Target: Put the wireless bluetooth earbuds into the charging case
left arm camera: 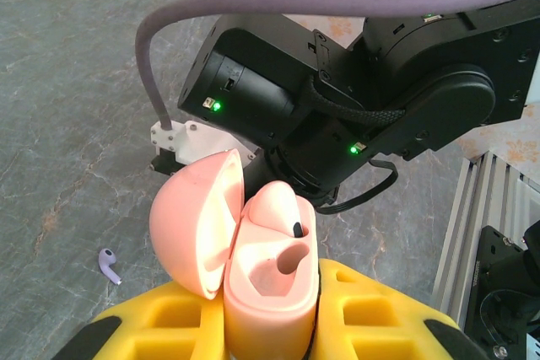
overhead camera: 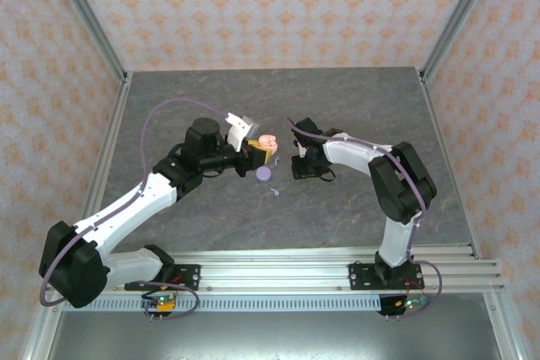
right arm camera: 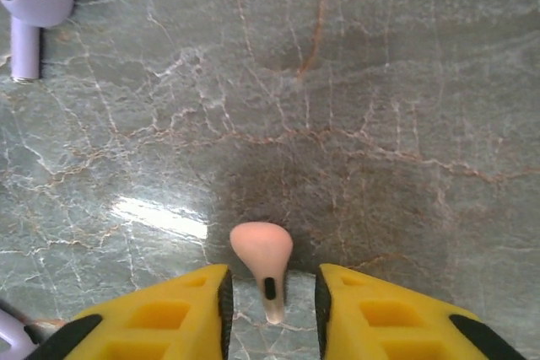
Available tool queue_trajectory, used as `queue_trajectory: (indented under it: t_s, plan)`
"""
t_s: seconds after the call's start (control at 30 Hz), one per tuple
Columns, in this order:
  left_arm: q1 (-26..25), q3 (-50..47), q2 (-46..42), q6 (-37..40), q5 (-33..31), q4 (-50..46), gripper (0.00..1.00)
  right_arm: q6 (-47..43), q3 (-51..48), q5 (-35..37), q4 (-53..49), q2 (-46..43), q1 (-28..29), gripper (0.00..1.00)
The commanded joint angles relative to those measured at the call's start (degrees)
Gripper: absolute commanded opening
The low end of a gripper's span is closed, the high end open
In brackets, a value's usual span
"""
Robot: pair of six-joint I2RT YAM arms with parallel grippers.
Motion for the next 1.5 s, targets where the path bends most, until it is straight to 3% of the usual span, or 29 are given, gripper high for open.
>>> queue_trajectory:
  t_s: [0.0, 0.33, 0.67, 1.47]
  plan:
    - [0.55, 1.20, -0.70, 0.31, 1.35, 1.13, 0.20, -0.06, 1.51, 1.24, -2.78, 0.44, -0.27, 0.39]
    - [0.55, 1.41, -0.79, 0.57, 1.18, 0.98, 0.20, 0.79, 3.68, -1.30, -2.84, 2.10, -0.01, 0.41]
    - [0.53, 1.16, -1.02, 0.57, 1.35, 1.08, 0.20, 1.41, 6.91, 1.12, -4.94, 4.81, 0.10, 0.40]
    - [0.55, 0.04, -1.04, 0.14, 1.09, 1.79, 0.20, 1.31, 6.90, 2.89, -6.17, 6.86, 0.64, 0.26]
